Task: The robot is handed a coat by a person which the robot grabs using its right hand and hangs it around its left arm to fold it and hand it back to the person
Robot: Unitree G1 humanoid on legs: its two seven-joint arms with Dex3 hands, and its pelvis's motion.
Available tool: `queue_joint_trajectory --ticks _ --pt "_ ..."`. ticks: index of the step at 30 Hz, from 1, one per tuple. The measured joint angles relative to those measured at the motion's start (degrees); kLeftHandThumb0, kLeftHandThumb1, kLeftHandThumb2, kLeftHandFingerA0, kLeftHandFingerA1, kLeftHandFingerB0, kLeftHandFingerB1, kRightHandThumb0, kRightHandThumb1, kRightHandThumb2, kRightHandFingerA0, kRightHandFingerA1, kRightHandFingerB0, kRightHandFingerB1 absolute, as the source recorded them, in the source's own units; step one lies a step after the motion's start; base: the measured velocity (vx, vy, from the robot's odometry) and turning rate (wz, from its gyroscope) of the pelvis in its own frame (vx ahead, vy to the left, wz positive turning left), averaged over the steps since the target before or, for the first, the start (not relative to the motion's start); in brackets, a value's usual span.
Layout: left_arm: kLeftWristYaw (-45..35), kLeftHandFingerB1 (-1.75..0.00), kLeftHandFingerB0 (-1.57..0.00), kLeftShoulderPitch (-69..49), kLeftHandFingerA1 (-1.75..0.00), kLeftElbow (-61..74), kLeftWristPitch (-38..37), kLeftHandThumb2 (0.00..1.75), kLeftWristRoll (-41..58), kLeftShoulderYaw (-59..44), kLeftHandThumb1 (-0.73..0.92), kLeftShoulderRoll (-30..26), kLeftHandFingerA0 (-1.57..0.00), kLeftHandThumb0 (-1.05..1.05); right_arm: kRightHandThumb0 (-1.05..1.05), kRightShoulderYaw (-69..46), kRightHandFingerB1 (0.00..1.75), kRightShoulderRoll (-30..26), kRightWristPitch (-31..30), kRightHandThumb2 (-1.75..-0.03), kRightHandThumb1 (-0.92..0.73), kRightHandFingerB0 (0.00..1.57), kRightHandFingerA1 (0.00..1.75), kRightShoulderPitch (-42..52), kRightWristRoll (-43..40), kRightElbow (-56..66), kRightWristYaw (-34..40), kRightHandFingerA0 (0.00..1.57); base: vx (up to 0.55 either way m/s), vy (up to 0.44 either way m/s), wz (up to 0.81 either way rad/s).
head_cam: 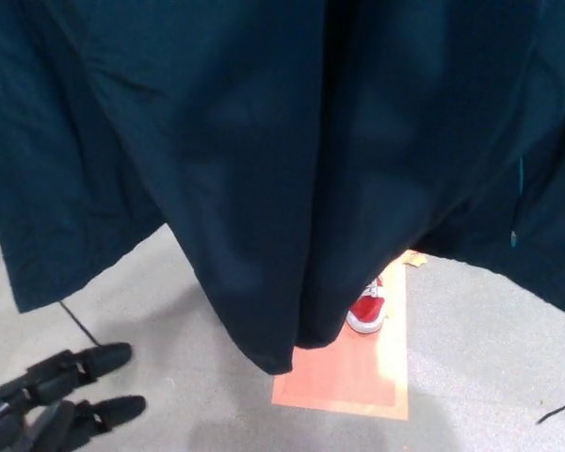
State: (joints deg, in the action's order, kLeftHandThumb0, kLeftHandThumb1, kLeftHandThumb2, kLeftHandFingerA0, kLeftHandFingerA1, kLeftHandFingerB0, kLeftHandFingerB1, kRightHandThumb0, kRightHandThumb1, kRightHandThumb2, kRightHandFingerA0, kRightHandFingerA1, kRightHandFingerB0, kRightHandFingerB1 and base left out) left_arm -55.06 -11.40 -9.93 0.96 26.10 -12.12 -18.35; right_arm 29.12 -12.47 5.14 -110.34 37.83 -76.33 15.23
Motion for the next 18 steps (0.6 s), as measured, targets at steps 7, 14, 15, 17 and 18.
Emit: queue_joint_trajectory --ticks 7,14,15,17,18 --pt "-2.2 -0.33 -0.23 -1.1 -0.35 4.1 1.2 0.67 0.2 4.0 0.90 -1.3 -0.28 -0.76 -0.28 -1.6 1.02 2.9 0.7 -0.63 -0.76 0.81 1.22 -0.1 0.1 -0.2 1.7 0.97 0.00 0.000 0.00" --pt "-2.1 -0.32 -0.19 -0.7 -0.36 9.0 3.2 0.67 0.1 8.4 0.90 -2.0 -0.25 -0.74 -0.21 -1.8 0.63 5.6 1.3 -0.59 -0.63 0.90 0.87 -0.1 0.2 -0.4 1.7 0.95 0.00 0.000 0.00" --pt "-2.0 -0.32 -0.18 -0.5 -0.36 9.7 3.5 0.67 0.1 9.1 0.89 -2.0 -0.25 -0.73 -0.16 -1.8 0.54 6.0 1.3 -0.57 -0.59 0.89 0.89 -0.1 0.2 -0.4 1.7 0.95 0.00 0.000 0.00" --pt "-1.5 -0.32 -0.18 0.0 -0.36 11.0 4.0 0.67 -0.1 10.4 0.89 -2.0 -0.25 -0.72 -0.14 -1.4 0.59 6.6 1.4 -0.56 -0.54 0.92 0.97 -0.1 0.4 -0.5 1.6 0.94 0.00 0.000 0.00" --pt "-1.0 -0.32 -0.17 0.5 -0.36 11.9 4.4 0.66 -0.3 11.4 0.90 -1.9 -0.24 -0.70 -0.18 -0.8 0.69 7.1 1.4 -0.58 -0.59 0.92 1.01 -0.1 0.6 -0.5 1.6 0.94 0.00 0.000 0.00"
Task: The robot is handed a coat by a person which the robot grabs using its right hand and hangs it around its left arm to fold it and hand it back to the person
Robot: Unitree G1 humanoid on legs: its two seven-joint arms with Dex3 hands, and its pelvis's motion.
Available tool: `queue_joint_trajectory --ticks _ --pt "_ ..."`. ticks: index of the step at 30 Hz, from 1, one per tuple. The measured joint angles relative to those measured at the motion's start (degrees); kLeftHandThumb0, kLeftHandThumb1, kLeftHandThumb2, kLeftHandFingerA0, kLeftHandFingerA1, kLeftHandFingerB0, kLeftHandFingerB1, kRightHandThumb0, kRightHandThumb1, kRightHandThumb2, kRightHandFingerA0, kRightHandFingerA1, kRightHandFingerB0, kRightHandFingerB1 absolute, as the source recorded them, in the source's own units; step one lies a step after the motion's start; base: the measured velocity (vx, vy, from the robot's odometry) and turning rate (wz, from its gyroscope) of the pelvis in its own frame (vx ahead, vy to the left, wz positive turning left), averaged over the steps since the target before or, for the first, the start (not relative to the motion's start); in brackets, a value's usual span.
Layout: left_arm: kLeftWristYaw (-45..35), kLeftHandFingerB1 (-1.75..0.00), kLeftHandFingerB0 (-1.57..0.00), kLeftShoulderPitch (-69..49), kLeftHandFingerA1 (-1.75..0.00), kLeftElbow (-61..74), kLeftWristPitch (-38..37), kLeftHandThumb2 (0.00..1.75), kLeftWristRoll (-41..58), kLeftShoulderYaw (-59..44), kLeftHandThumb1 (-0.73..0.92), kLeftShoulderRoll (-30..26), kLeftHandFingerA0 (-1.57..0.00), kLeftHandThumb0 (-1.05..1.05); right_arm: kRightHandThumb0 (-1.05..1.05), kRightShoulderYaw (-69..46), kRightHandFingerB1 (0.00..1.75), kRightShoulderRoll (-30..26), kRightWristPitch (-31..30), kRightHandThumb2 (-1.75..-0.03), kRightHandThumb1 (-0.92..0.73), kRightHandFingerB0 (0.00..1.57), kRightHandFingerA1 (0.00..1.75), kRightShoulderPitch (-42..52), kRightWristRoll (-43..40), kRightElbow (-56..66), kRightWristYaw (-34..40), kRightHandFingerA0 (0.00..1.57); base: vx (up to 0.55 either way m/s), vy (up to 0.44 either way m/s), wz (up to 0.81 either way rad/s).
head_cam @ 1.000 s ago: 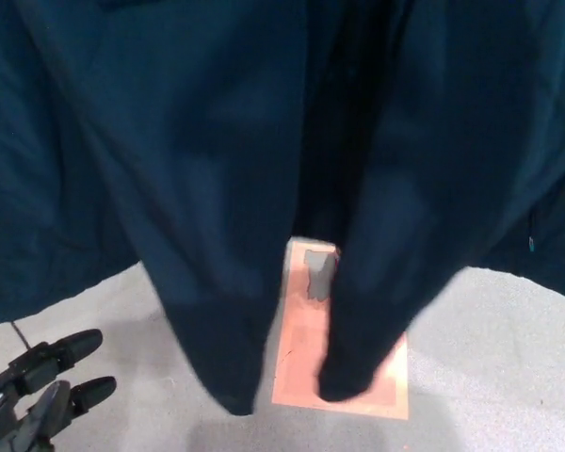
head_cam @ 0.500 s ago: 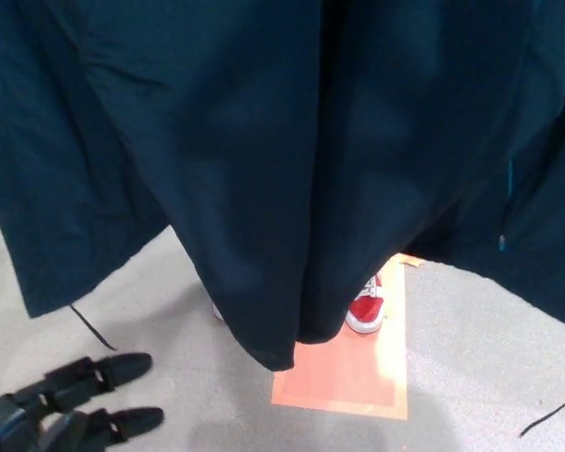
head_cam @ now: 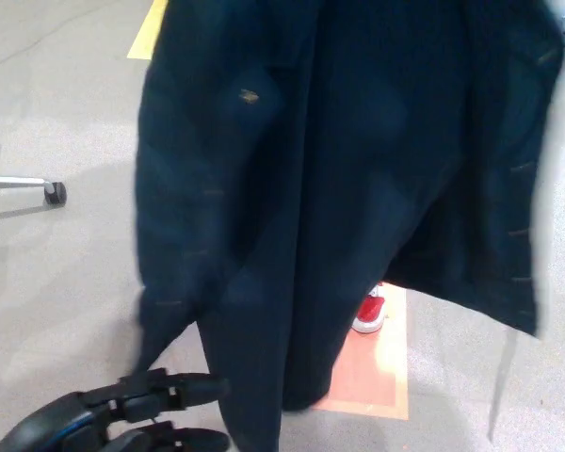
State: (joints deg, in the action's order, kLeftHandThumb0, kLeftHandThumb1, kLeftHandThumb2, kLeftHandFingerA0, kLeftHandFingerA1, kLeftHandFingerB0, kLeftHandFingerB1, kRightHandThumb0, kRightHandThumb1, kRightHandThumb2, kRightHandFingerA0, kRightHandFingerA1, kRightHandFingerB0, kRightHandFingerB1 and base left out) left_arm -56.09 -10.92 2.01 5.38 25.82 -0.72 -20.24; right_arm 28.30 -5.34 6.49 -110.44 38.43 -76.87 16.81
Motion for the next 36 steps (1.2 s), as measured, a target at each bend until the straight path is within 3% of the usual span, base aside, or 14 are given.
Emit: queue_joint_trajectory --ticks 1,5,6,10,12,17,18,19,26,27,28,33,34,36 --pt "0.4 -0.48 0.00 0.5 -0.48 0.6 0.5 1.10 -0.1 0.7 0.54 0.1 0.00 -0.37 -0.24 0.3 0.88 0.5 0.0 -0.58 -0.59 0.92 1.09 0.0 0.2 -0.1 -0.1 0.96 0.00 0.000 0.00" --pt "2.0 -0.48 0.00 3.4 -0.48 1.5 1.9 1.08 -0.7 4.1 0.51 0.8 0.00 -0.38 -0.29 0.2 0.92 2.4 0.6 -0.60 -0.68 0.92 1.20 0.0 0.2 -0.1 -1.0 0.98 0.00 0.000 0.00" --pt "2.4 -0.48 0.00 3.9 -0.48 1.6 2.1 1.09 -0.9 4.7 0.52 0.9 0.00 -0.38 -0.32 0.1 0.54 2.8 0.7 -0.62 -0.75 0.83 0.87 0.0 0.1 -0.1 -1.1 0.92 0.00 0.000 0.00" --pt "4.3 -0.49 0.00 7.6 -0.48 1.4 2.8 1.09 -2.6 8.3 0.53 2.7 0.00 -0.38 -0.33 -0.6 0.69 4.6 1.5 -0.64 -0.83 0.81 0.80 0.0 -0.2 -0.1 -1.8 0.91 0.00 0.000 0.00" --pt "5.0 -0.49 0.00 9.9 -0.49 -0.4 2.8 1.09 -3.2 9.8 0.54 4.0 0.00 -0.37 -0.30 -1.0 1.03 5.3 1.9 -0.66 -0.81 0.79 1.29 0.0 -0.3 0.0 -2.2 0.89 0.00 0.000 0.00" --pt "7.1 -0.48 0.00 14.0 -0.48 -2.8 3.2 1.07 -5.1 13.1 0.51 7.1 0.00 -0.38 -0.24 -1.8 1.24 6.2 2.8 -0.63 -0.80 0.76 1.56 0.0 -0.4 0.1 -2.9 0.84 0.00 0.000 0.00" --pt "7.6 -0.48 0.00 14.7 -0.48 -3.0 3.5 1.07 -5.5 13.8 0.50 7.7 0.00 -0.38 -0.21 -2.1 1.04 6.3 3.0 -0.65 -0.76 0.87 1.44 0.0 -0.5 0.1 -3.0 0.86 0.00 0.000 0.00" --pt "8.1 -0.32 -0.15 15.3 -0.36 -3.1 3.6 0.65 -5.8 14.5 0.84 8.3 -0.21 -0.74 -0.24 -2.3 1.08 6.3 3.2 -0.63 -0.80 0.85 1.45 0.0 -0.6 0.2 -3.1 0.88 0.00 0.000 0.00" --pt "11.5 -0.31 -0.14 19.8 -0.35 -4.3 5.3 0.64 -8.8 20.1 0.82 13.4 -0.20 -0.75 -0.24 -3.9 0.60 7.6 4.0 -0.60 -0.69 0.89 0.95 0.0 -0.7 0.2 -4.1 0.95 0.00 0.000 0.00" --pt "12.6 -0.49 0.00 20.9 -0.49 -5.0 5.9 1.09 -9.3 20.9 0.52 14.9 0.00 -0.37 -0.29 -4.2 0.76 8.0 4.1 -0.63 -0.78 0.85 1.23 0.0 -0.8 0.2 -4.4 0.88 0.00 0.000 0.00" --pt "13.0 -0.31 -0.16 21.6 -0.33 -5.6 6.2 0.66 -9.6 21.3 0.87 15.7 -0.18 -0.72 -0.23 -4.3 0.89 8.2 4.1 -0.62 -0.71 0.85 1.24 0.0 -0.8 0.2 -4.5 0.89 0.00 0.000 0.00" --pt "17.4 -0.31 -0.22 25.8 -0.33 -11.1 7.6 0.66 -11.1 22.0 0.87 22.5 -0.19 -0.74 -0.36 -5.2 0.62 10.7 4.7 -0.64 -0.81 0.82 0.99 0.0 -1.0 0.7 -5.7 0.90 0.00 0.000 0.00" --pt "18.4 -0.30 -0.25 26.1 -0.32 -12.2 7.7 0.65 -11.5 22.2 0.84 23.7 -0.22 -0.77 -0.39 -5.4 0.50 11.3 4.8 -0.65 -0.83 0.70 0.66 0.0 -1.1 0.9 -5.9 0.80 0.00 0.000 0.00" --pt "19.4 -0.31 -0.26 26.8 -0.32 -13.6 7.6 0.65 -12.0 22.2 0.82 24.7 -0.22 -0.77 -0.39 -5.7 0.50 11.8 4.9 -0.65 -0.83 0.69 0.66 0.0 -1.2 1.0 -6.2 0.80 0.00 0.000 0.00"
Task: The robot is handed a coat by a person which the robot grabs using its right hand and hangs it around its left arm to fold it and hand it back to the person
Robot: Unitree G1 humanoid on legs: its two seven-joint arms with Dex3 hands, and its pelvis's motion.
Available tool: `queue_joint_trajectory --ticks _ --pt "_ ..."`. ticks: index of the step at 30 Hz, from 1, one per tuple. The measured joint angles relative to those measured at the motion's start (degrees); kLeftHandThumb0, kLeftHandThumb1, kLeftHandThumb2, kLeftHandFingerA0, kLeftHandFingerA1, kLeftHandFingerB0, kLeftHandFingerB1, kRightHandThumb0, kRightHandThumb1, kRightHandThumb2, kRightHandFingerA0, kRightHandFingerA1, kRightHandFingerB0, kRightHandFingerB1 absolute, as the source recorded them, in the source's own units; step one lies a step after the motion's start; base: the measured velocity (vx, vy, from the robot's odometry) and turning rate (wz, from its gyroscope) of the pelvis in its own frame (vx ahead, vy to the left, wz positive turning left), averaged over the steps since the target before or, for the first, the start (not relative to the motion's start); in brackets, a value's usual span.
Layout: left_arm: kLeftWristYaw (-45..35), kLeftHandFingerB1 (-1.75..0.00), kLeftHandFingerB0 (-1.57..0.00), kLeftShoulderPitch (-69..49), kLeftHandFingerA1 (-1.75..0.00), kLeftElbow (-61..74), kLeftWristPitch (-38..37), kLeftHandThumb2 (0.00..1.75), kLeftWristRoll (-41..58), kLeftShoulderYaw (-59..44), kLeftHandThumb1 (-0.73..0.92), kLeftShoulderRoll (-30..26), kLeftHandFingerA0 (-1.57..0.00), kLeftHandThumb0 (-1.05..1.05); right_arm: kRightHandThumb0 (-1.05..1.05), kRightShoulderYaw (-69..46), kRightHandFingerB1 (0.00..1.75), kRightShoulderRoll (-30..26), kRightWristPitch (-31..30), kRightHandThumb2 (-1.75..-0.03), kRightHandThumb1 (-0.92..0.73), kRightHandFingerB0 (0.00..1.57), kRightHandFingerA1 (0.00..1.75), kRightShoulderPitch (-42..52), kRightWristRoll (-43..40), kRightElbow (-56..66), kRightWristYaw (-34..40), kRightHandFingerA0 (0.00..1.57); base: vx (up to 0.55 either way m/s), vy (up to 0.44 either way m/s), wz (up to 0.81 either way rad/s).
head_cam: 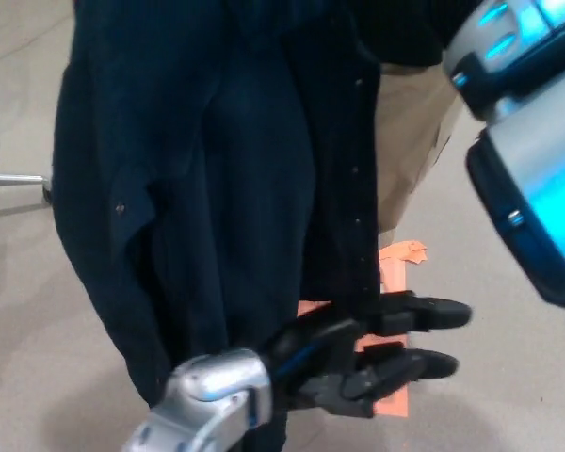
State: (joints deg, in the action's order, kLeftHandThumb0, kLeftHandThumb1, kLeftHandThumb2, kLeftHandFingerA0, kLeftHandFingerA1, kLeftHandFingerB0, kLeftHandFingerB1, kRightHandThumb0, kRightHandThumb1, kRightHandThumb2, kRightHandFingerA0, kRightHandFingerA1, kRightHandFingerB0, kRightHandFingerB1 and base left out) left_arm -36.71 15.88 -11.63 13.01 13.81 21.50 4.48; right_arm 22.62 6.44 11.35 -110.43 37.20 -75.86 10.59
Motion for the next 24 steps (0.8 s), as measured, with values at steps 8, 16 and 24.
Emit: queue_joint_trajectory --ticks 8,16,24 --pt "8.8 -0.47 0.00 10.4 -0.49 -12.3 -1.3 1.06 -3.2 -4.8 0.46 4.6 0.00 -0.37 -0.38 -2.7 0.65 2.1 0.8 -0.65 -0.86 0.80 0.91 0.0 -1.7 1.4 -2.9 0.87 0.00 0.000 0.00" --pt "17.1 -0.31 -0.08 24.8 -0.32 -31.6 -6.5 1.05 -6.7 -10.1 0.71 4.7 -0.05 -0.81 -0.36 -5.6 0.56 2.9 2.6 -0.63 -0.80 0.78 0.72 -0.2 -4.1 6.1 -7.3 0.84 0.00 0.000 0.00" --pt "24.6 -0.29 -0.26 37.5 -0.29 -45.6 -11.3 0.68 -9.3 -14.5 0.90 3.5 -0.18 -0.78 -0.35 -6.7 0.70 4.0 5.2 -0.65 -0.86 1.00 0.93 -0.4 -6.2 15.5 -10.5 1.08 0.00 0.000 0.00"
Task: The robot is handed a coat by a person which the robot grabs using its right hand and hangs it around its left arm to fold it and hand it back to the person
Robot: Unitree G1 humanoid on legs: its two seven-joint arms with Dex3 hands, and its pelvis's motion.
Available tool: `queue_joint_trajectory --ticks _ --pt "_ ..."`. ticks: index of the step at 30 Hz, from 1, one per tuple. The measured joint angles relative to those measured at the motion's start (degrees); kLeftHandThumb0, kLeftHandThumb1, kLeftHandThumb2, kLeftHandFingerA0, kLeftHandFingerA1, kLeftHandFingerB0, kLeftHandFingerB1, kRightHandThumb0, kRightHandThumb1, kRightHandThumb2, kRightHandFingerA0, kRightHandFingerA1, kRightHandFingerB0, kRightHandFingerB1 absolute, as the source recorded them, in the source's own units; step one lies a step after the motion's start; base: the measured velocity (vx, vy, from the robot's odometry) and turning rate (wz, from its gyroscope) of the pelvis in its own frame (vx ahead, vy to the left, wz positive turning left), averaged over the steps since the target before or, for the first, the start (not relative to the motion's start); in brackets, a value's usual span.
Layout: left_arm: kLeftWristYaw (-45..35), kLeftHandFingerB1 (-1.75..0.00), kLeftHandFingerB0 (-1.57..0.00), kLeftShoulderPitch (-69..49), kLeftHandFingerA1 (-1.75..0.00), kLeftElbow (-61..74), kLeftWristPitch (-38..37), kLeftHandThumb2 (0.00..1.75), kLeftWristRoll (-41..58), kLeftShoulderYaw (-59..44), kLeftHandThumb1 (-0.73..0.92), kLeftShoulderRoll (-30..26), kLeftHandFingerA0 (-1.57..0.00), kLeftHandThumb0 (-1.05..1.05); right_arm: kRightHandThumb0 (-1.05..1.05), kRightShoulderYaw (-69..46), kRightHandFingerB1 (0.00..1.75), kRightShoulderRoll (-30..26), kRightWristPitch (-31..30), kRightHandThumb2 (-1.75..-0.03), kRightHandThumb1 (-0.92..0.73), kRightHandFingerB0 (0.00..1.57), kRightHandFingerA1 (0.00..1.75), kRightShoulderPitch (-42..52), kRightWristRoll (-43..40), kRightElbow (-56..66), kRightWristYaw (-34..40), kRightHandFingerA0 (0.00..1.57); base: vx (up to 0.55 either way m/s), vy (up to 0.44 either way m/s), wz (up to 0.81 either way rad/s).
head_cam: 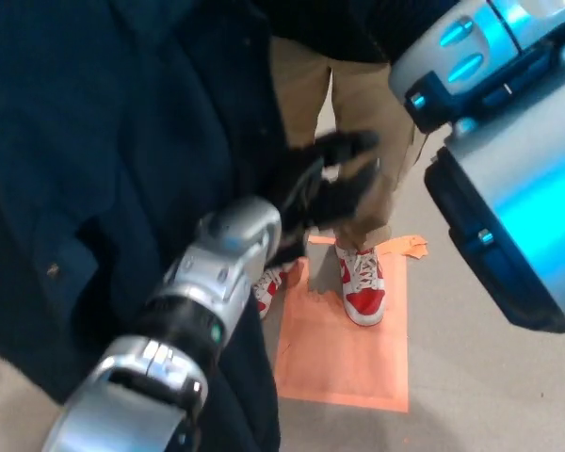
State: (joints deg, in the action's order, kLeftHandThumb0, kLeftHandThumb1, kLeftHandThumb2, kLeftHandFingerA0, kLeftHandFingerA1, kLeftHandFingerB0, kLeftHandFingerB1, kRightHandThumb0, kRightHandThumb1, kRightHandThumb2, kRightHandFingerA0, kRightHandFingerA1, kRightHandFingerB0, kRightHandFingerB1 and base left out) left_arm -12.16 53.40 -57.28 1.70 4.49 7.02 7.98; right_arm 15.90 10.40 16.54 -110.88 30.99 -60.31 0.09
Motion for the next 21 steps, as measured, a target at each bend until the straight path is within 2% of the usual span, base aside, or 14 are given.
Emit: queue_joint_trajectory --ticks 1,2,3,4,5,7,8,9,10,12,13,14,15,21 --pt "0.5 -0.47 0.00 0.7 -0.50 -1.0 -0.7 1.08 -0.2 -0.2 0.48 -0.3 -0.01 -0.37 -0.35 0.0 0.76 0.0 0.2 -0.65 -0.86 0.97 1.16 0.0 -0.1 1.1 -0.2 1.04 0.00 0.000 0.00" --pt "1.2 -0.40 -0.16 1.5 -0.35 -2.3 -1.6 1.09 -0.6 -0.7 0.76 -0.9 0.00 -0.87 -0.37 -0.2 0.73 0.0 0.3 -0.65 -0.86 0.96 1.10 0.1 -0.3 2.9 -0.6 1.03 0.00 0.000 0.00" --pt "1.7 -0.40 -0.16 2.3 -0.35 -3.4 -2.2 1.09 -0.9 -1.1 0.76 -1.4 0.00 -0.87 -0.37 -0.5 0.73 0.0 0.3 -0.65 -0.86 0.96 1.10 0.3 -0.7 4.5 -1.1 1.03 0.00 0.000 0.00" --pt "2.0 -0.34 -0.04 2.7 -0.34 -4.2 -2.6 1.09 -1.0 -1.5 0.71 -1.6 -0.01 -0.72 -0.39 -0.7 0.62 0.0 0.4 -0.66 -0.86 1.00 0.57 0.4 -1.0 5.6 -1.4 1.06 0.00 0.000 0.00" --pt "2.4 -0.28 -0.07 3.2 -0.26 -5.0 -3.0 1.08 -1.2 -2.0 0.76 -2.0 -0.07 -0.83 -0.37 -0.9 0.60 -0.1 0.4 -0.66 -0.87 0.96 0.56 0.5 -1.3 6.9 -1.9 1.09 0.00 0.000 0.00" --pt "2.7 -0.35 -0.03 4.3 -0.34 -6.6 -3.8 1.08 -1.3 -3.1 0.70 -3.0 -0.01 -0.72 -0.38 -1.2 0.61 -0.6 0.1 -0.66 -0.87 1.00 0.55 1.1 -2.0 10.4 -3.2 1.12 0.00 0.000 0.00" --pt "2.8 -0.35 -0.02 5.1 -0.32 -7.6 -4.3 1.07 -1.3 -3.9 0.69 -3.9 -0.02 -0.71 -0.37 -1.4 0.55 -1.4 -0.2 -0.65 -0.84 0.91 0.56 1.4 -2.3 13.0 -4.1 1.15 0.00 0.000 0.00" --pt "2.9 -0.26 -0.11 5.5 -0.21 -8.1 -4.6 1.08 -1.3 -4.4 0.77 -4.4 -0.03 -0.86 -0.37 -1.6 0.60 -1.9 -0.4 -0.65 -0.84 1.01 0.57 1.6 -2.4 14.5 -4.7 1.16 0.00 0.000 0.00" --pt "2.9 -0.23 -0.09 5.9 -0.20 -8.6 -5.0 1.11 -1.3 -5.0 0.79 -5.1 0.00 -0.83 -0.38 -1.9 0.63 -2.6 -0.7 -0.65 -0.86 1.11 0.92 2.0 -2.7 16.3 -5.3 1.12 0.00 0.000 0.00" --pt "3.0 -0.23 -0.10 6.6 -0.21 -9.4 -5.5 1.09 -1.4 -5.6 0.77 -6.5 0.00 -0.81 -0.38 -2.4 0.63 -4.2 -1.8 -0.65 -0.84 1.13 0.95 2.9 -3.1 20.3 -6.9 1.15 0.00 0.000 0.00" --pt "3.0 -0.22 -0.09 6.8 -0.23 -9.6 -5.6 1.08 -1.5 -5.8 0.78 -7.1 -0.05 -0.84 -0.38 -2.6 0.79 -4.8 -2.3 -1.03 -0.67 0.98 0.78 3.4 -3.2 21.9 -7.6 0.83 0.00 0.000 0.00" --pt "3.0 -0.22 -0.09 6.9 -0.23 -10.0 -5.9 1.08 -1.5 -6.0 0.78 -8.0 -0.05 -0.84 -0.38 -2.9 0.79 -5.7 -3.2 -1.03 -0.67 0.98 0.78 4.0 -3.4 24.4 -8.5 0.83 0.00 0.000 0.00" --pt "3.0 -0.21 -0.10 6.9 -0.21 -10.3 -6.2 1.09 -1.6 -6.3 0.78 -8.8 -0.05 -0.86 -0.38 -3.0 0.66 -6.7 -4.2 -0.65 -0.81 1.11 0.60 4.9 -3.4 27.0 -9.3 1.06 0.00 0.000 0.00" --pt "2.9 -0.24 -0.06 7.2 -0.25 -11.4 -6.6 1.07 -1.9 -7.9 0.75 -12.8 -0.06 -0.84 -0.36 -6.0 0.67 -11.3 -9.0 -0.65 -0.84 1.03 0.61 9.2 -4.9 35.7 -13.1 1.13 0.00 0.000 0.00"
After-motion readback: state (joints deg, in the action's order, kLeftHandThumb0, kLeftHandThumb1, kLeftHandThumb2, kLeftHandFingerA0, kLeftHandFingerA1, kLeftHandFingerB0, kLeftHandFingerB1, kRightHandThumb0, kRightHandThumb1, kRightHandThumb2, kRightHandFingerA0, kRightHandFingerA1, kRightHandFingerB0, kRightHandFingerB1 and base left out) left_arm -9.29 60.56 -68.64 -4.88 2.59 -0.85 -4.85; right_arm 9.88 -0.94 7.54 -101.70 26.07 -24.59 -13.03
